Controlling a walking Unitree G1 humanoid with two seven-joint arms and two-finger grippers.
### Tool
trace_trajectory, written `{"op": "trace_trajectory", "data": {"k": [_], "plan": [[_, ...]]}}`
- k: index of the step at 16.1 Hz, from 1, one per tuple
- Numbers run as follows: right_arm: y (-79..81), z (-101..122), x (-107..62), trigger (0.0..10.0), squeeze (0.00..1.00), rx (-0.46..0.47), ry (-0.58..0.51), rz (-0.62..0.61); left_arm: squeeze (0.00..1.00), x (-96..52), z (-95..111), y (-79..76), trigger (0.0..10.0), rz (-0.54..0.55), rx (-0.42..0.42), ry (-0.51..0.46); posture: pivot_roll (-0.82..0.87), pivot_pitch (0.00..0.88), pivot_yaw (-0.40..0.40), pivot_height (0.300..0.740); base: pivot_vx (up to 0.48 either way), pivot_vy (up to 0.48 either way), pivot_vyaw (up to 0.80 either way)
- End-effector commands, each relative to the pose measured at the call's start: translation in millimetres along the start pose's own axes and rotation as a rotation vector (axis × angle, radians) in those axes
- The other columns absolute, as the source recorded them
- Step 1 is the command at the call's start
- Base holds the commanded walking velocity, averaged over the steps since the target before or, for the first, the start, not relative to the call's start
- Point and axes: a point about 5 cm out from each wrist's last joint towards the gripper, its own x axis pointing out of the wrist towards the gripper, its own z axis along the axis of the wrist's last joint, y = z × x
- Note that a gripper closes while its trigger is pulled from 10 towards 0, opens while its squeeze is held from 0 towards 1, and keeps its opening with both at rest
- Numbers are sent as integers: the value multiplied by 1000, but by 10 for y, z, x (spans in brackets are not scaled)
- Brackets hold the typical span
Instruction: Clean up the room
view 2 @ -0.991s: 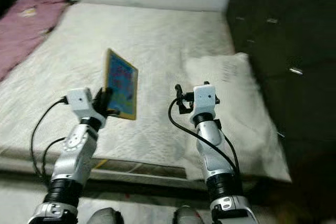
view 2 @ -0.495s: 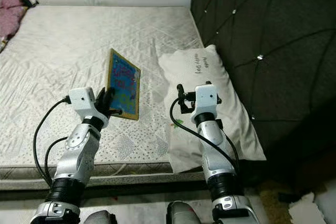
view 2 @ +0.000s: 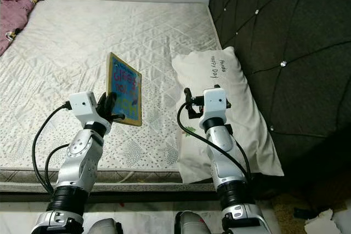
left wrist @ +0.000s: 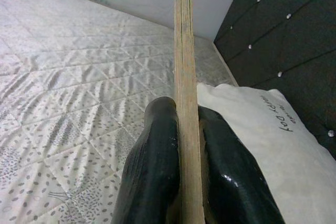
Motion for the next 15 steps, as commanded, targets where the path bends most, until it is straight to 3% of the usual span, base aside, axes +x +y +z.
{"op": "trace_trajectory", "data": {"k": [1, 3, 8, 15], "plan": [[-9, 22, 12, 10000, 0, -4, -7, 1, 0, 37, 76, -53, 10000, -18, -3, -28, -7, 25, -12, 740, 0, 0, 0], [-6, 17, 11, 10000, 0, -5, -5, 4, 0, 34, 81, -59, 10000, -27, -5, -33, -7, 23, -11, 740, 0, 146, 0], [-1, 21, 16, 10000, 0, -7, -4, 8, 0, 48, 86, -51, 10000, -28, -9, -31, -8, 24, -12, 740, 0, 480, 0], [-23, 30, 31, 10000, 0, -11, -6, 1, 0, 51, 101, -60, 10000, -27, -6, -46, -12, 26, -14, 740, 0, 0, 0]]}}
